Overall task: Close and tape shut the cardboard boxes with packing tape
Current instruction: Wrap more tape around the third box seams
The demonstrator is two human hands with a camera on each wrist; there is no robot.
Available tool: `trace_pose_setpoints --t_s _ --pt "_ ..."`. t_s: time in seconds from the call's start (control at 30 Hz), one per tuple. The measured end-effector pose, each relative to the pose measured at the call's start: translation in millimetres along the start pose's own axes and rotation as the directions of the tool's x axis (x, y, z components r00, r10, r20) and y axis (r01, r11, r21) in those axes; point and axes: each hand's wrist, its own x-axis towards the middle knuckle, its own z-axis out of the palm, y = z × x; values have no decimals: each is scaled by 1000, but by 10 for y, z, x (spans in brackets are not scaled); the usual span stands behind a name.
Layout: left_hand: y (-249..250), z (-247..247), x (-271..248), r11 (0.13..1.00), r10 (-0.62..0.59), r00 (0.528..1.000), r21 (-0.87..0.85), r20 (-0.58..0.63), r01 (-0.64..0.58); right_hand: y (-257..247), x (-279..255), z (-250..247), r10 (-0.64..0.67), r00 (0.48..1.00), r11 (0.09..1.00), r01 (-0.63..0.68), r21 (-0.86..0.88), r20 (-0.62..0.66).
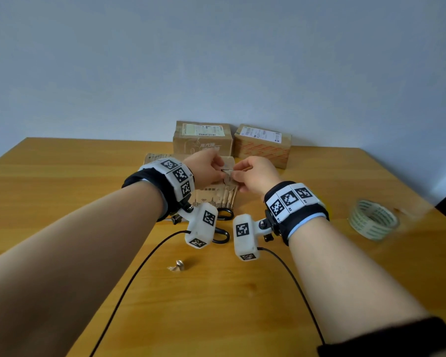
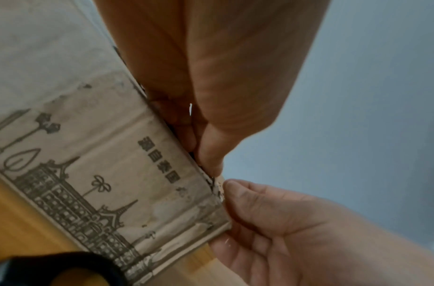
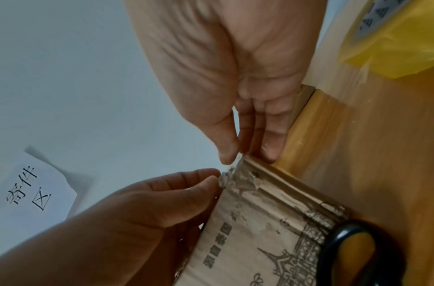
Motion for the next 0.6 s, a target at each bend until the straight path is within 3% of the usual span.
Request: trace_pose_setpoints --t_s 0.6 --pt "97 -4 75 971 -181 983 -149 39 185 18 77 37 -10 1000 1000 10 19 23"
